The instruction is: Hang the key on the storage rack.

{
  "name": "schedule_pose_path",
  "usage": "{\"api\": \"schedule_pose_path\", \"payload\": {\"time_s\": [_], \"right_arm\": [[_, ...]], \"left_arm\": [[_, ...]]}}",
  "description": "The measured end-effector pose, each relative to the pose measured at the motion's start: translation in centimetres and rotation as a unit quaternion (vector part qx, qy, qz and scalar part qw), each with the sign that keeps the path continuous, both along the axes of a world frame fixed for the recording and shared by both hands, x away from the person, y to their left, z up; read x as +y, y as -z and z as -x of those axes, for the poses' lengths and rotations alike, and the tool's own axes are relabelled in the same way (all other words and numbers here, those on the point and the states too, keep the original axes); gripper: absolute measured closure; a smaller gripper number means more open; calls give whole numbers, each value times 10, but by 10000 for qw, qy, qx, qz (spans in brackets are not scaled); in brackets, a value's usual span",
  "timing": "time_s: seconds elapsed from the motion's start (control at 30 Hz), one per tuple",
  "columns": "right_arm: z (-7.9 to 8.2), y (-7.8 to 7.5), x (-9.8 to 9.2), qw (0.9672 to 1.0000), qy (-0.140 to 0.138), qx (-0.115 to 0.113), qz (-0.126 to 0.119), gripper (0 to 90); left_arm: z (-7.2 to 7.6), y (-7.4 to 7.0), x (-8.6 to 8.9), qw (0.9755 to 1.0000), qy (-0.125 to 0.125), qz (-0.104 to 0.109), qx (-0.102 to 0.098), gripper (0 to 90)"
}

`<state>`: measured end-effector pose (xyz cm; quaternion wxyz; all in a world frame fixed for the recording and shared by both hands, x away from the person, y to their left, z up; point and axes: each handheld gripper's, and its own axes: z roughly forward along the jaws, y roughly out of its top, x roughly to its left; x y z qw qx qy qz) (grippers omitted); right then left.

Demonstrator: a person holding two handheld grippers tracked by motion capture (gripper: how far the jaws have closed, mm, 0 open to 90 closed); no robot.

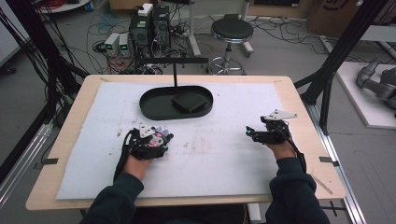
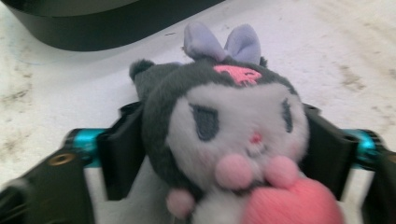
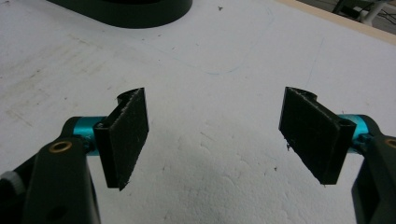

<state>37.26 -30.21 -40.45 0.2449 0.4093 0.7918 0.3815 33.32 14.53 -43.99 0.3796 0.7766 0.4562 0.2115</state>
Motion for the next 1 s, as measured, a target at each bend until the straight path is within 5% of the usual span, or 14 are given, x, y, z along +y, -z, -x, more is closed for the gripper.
{"api": "schedule_pose_path", "payload": {"time_s": [0.17, 0.37, 0.67, 1.0], "right_arm": [[0, 0, -2, 10000, 28, 8, -50, 244], [0, -1, -3, 9999, 36, -35, -115, 244], [-1, -3, -6, 9997, 16, -69, -239, 244], [-1, -5, -7, 9995, 14, -122, -297, 243]], "left_arm": [[-4, -24, 22, 9970, 363, 671, -129, 327], [-17, -75, 58, 9835, 752, 1624, -274, 330], [-42, -124, 79, 9807, 644, 1739, -614, 330], [-80, -136, 80, 9785, 340, 1884, -766, 330]]}}
